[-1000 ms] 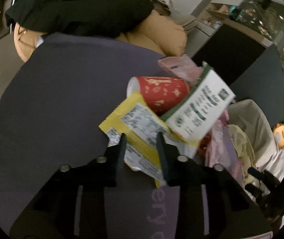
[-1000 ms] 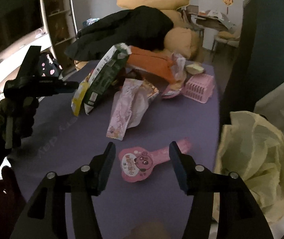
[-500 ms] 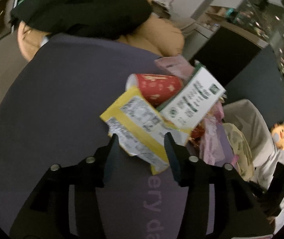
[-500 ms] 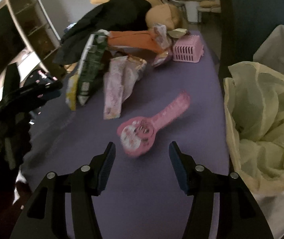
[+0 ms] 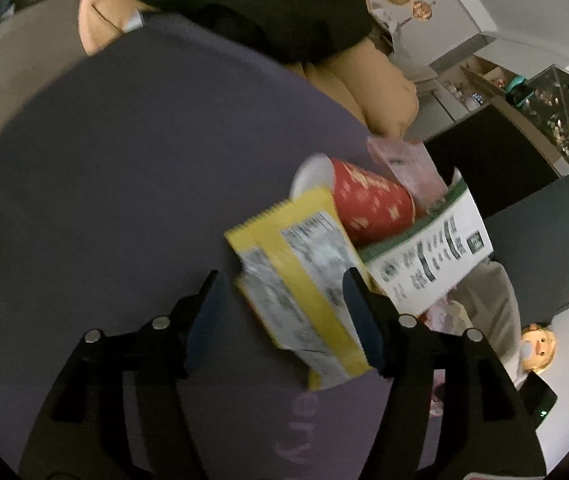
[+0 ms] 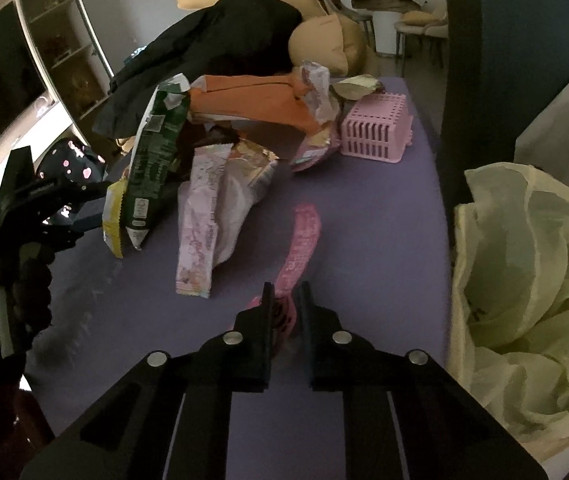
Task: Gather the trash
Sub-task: 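Grasp the pink lollipop-shaped wrapper with the right tool while the left tool lifts the yellow wrapper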
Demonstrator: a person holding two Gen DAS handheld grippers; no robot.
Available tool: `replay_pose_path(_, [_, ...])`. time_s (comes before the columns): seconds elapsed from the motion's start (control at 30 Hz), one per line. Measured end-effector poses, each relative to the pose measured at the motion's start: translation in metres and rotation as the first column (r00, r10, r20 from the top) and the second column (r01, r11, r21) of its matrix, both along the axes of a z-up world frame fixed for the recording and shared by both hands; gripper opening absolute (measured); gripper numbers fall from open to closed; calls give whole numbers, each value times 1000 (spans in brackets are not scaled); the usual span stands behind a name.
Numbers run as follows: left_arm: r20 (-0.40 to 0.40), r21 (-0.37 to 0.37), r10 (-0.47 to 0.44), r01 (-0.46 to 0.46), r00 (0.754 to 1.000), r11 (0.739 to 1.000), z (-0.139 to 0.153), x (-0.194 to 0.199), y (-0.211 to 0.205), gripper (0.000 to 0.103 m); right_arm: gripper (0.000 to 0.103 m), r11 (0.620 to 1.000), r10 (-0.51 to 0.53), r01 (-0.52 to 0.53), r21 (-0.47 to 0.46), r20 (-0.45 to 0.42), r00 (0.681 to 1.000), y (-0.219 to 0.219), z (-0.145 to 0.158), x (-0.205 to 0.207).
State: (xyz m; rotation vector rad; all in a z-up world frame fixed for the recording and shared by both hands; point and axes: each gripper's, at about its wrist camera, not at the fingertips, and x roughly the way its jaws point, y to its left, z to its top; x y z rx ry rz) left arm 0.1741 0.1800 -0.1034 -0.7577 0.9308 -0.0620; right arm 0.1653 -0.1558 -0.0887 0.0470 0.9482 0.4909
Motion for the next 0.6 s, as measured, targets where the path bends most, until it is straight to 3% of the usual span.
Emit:
replay_pose_path(0.13, [-24,34,11,-10,1000,999,3,7,-15,65,12,999,-6,6,40,-15,1000,-9,-3,4])
replay_pose_path(0.27, [-55,24,54,-53,997,998,4,15,-17,66,12,999,-5,5,38,-12,1000,-10,-3,-1])
replay_pose_path(0.5, [-75,25,44,-42,996,999,4,15,-16,66,12,999,19,-19,36,8,1000,-6,-2,-12])
replay_pose_path(0.6, [-77,4,20,-20,997,1000,4,16,-16,57,12,999,20,-20,38,12,1000,-6,0,-12])
